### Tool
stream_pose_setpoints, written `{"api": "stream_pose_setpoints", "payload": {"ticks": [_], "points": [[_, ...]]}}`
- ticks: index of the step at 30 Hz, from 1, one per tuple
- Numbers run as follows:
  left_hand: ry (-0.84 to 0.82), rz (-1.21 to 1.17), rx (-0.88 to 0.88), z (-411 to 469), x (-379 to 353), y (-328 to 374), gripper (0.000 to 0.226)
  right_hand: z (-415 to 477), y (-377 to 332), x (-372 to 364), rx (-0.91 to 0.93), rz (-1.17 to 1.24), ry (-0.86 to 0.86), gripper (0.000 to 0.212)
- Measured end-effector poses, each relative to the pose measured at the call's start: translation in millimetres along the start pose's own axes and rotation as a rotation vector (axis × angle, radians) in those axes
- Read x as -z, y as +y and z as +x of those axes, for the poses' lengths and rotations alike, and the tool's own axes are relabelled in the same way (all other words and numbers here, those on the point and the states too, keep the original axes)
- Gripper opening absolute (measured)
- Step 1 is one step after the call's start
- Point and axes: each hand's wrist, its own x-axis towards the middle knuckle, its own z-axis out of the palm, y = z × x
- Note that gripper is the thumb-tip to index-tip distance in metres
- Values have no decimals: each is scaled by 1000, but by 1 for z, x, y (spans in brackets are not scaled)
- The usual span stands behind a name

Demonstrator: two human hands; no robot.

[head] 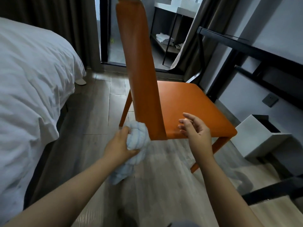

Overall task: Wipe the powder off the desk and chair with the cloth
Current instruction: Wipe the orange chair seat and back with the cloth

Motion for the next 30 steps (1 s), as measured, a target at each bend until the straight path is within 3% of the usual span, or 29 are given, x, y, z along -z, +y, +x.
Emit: {"api": "stream_pose_setpoints", "payload": {"ticks": [4, 12, 17, 20, 30], "points": [[94, -139, -86, -8, 38, 6, 57, 6, -16, -14, 30, -38, 7, 19], [404, -194, -210, 9, 127, 36, 63, 32, -79, -54, 269, -126, -40, 26], [521, -203, -249, 29, 167, 50, 69, 42, -104, -80, 279, -65, -43, 16], [572, -237, -279, 42, 185, 65, 72, 47, -108, -84, 281, -67, 3, 7], [565, -454, -287, 79, 183, 119, 71, 44, -104, -87, 300, -40, 59, 11]]}}
